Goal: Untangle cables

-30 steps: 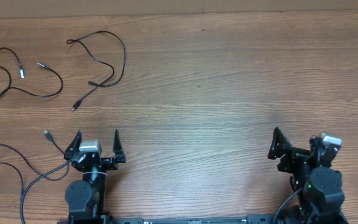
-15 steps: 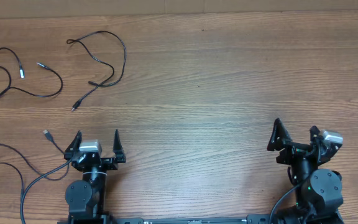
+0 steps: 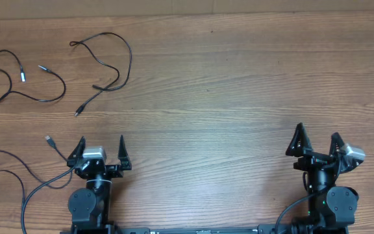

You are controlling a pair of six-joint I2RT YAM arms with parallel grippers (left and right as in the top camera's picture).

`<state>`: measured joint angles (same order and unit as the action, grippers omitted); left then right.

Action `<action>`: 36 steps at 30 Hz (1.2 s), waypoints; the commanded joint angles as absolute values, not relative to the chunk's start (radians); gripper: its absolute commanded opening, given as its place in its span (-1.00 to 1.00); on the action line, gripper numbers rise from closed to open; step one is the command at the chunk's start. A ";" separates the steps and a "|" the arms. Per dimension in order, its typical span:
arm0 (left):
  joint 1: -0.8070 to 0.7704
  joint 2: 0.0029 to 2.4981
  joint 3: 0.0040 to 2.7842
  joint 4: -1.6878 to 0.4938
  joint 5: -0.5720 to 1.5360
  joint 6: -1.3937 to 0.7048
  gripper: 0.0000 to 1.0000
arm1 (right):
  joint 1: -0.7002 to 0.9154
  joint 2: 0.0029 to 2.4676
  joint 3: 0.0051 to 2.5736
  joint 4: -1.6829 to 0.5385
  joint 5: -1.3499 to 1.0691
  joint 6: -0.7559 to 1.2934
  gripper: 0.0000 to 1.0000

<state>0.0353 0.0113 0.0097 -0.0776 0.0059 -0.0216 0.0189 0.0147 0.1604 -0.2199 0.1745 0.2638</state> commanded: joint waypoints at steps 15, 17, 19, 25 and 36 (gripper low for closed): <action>0.042 0.004 0.005 -0.077 -0.003 -0.003 0.99 | -0.063 0.002 0.007 -0.073 0.099 0.256 1.00; 0.042 0.004 0.005 -0.077 -0.003 -0.003 0.99 | -0.082 0.002 0.007 -0.075 0.099 0.250 1.00; 0.042 0.004 0.005 -0.077 -0.003 -0.003 0.99 | -0.091 0.002 0.007 -0.076 0.086 0.211 1.00; 0.042 0.004 0.005 -0.077 -0.003 -0.003 0.99 | -0.091 0.002 0.007 -0.084 0.038 0.099 1.00; 0.042 0.004 0.005 -0.077 -0.003 -0.003 0.99 | -0.091 0.002 0.007 -0.085 0.016 0.096 1.00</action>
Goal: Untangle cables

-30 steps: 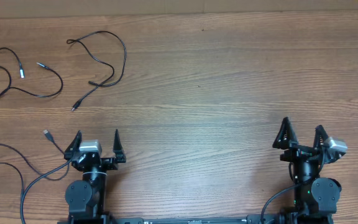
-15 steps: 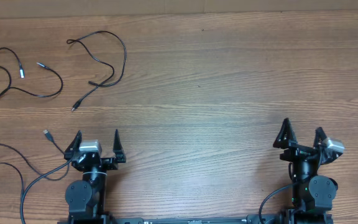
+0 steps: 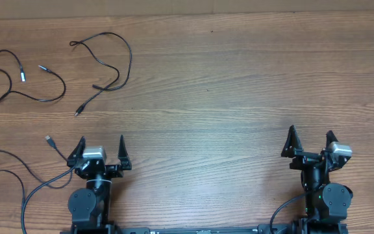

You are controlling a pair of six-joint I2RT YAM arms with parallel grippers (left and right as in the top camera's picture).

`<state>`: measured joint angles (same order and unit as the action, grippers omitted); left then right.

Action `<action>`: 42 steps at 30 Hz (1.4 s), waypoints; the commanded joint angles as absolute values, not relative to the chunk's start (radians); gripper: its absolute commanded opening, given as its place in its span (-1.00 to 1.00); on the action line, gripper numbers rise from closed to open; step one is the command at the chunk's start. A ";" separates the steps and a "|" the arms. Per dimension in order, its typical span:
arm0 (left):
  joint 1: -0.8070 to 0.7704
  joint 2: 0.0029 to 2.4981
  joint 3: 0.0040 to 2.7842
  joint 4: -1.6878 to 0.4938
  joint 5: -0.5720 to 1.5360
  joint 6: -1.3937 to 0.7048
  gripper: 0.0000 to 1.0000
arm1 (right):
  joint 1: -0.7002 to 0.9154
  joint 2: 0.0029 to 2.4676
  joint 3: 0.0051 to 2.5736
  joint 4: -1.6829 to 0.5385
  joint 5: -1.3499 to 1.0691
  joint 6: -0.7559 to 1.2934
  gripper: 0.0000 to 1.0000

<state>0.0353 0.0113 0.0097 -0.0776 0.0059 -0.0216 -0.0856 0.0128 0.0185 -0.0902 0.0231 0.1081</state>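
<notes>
Three black cables lie apart on the wooden table in the overhead view. One cable [image 3: 106,62] loops at the upper left centre, ending in a plug near the middle left. A second cable [image 3: 18,88] curls at the far left edge. A third cable [image 3: 28,185] runs from a plug at the left down past my left arm. My left gripper [image 3: 101,144] stands open near the front left, just right of that third cable's plug. My right gripper [image 3: 310,138] stands open at the front right, far from all cables. Neither holds anything.
The table's far edge [image 3: 187,14] runs along the top of the view. Both arm bases sit at the front edge, with their own wiring trailing below.
My right gripper has shifted a little to the left and slightly farther from the front edge. The left gripper and the cables have not moved.
</notes>
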 commanded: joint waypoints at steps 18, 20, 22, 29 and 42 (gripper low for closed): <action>0.042 0.004 0.005 -0.077 -0.003 -0.003 0.99 | -0.084 0.002 0.007 -0.086 0.005 -0.015 1.00; 0.042 0.004 0.005 -0.077 -0.003 -0.003 0.99 | -0.084 0.002 0.007 -0.086 0.005 -0.015 1.00; 0.042 0.004 0.005 -0.077 -0.003 -0.003 0.99 | -0.084 0.002 0.007 -0.085 0.006 -0.014 1.00; 0.042 0.004 0.005 -0.077 -0.003 -0.003 0.99 | -0.086 0.002 0.007 -0.083 0.009 -0.012 1.00; 0.042 0.004 0.005 -0.077 -0.003 -0.003 0.98 | -0.086 0.003 0.007 -0.083 0.009 -0.012 1.00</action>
